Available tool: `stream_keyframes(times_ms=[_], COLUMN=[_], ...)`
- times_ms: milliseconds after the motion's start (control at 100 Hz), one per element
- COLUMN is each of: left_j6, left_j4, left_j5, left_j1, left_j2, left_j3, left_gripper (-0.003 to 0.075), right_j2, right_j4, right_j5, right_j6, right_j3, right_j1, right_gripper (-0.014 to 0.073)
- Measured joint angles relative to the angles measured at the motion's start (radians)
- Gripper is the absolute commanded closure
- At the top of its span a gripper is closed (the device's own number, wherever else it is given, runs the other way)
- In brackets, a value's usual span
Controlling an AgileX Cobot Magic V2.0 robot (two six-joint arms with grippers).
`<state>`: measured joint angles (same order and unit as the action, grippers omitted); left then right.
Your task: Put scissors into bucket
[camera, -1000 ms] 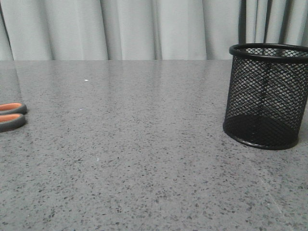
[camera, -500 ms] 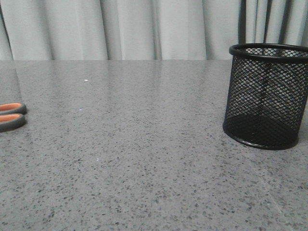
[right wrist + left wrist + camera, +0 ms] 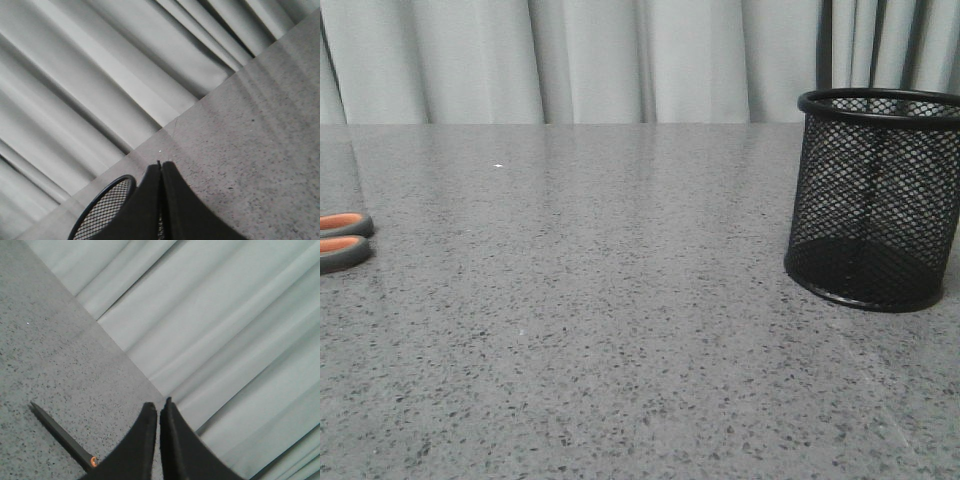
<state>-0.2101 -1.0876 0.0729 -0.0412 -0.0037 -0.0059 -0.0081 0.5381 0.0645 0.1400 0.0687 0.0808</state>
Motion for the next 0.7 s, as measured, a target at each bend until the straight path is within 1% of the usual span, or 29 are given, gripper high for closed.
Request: stream_keyframes(times_ms=[40,70,80,90,120,150,170,210,260,330,460,550,620,700], left_j6=[0.000,0.000,0.000,0.000,0.000,0.000,0.000,0.000,0.000,0.000,-0.011,-0.079,-0.131,-0.198], left_j4=[0.027,0.070,0.080,0.091,0.148,0.196,0.230,0.299,0.377,0.489,0.678,0.795,0.895,1.042], left_j5=[-0.003,-0.012,-0.015,-0.022,-0.041,-0.063,-0.082,-0.129,-0.198,-0.316,-0.565,-0.719,-0.822,-0.940], left_j1=[-0.002,-0.002,-0.002,-0.004,-0.004,-0.006,-0.006,-0.007,-0.007,-0.007,-0.007,-0.012,-0.041,-0.105], left_j2=[0.000,0.000,0.000,0.000,0.004,0.013,0.026,0.063,0.123,0.231,0.478,0.655,0.781,0.907], left_j3=[-0.011,-0.025,-0.029,-0.039,-0.064,-0.093,-0.118,-0.170,-0.236,-0.340,-0.564,-0.706,-0.811,-0.921], left_gripper=[0.0542,0.0465,0.0450,0.0421,0.0368,0.0323,0.0307,0.0300,0.0301,0.0302,0.0302,0.0302,0.0302,0.0302], right_j2=[0.002,0.008,0.014,0.017,0.032,0.055,0.066,0.102,0.149,0.219,0.333,0.375,0.384,0.386], right_j4=[-0.043,-0.076,-0.084,-0.100,-0.133,-0.163,-0.182,-0.210,-0.229,-0.241,-0.247,-0.247,-0.247,-0.247], right_j5=[0.057,0.095,0.105,0.124,0.163,0.202,0.229,0.279,0.328,0.387,0.462,0.472,0.472,0.472], right_j6=[-0.004,-0.009,-0.009,-0.012,-0.014,-0.016,-0.019,-0.029,-0.039,-0.047,-0.049,-0.049,-0.049,-0.049], right_j3=[0.047,0.081,0.098,0.107,0.140,0.179,0.201,0.234,0.275,0.322,0.382,0.394,0.394,0.394], right_j1=[0.000,0.000,0.000,0.000,0.000,0.000,0.000,0.000,0.000,0.000,0.000,0.000,0.000,0.004], right_gripper=[0.0618,0.0594,0.0587,0.0572,0.0537,0.0483,0.0459,0.0373,0.0296,0.0228,0.0218,0.0218,0.0218,0.0218])
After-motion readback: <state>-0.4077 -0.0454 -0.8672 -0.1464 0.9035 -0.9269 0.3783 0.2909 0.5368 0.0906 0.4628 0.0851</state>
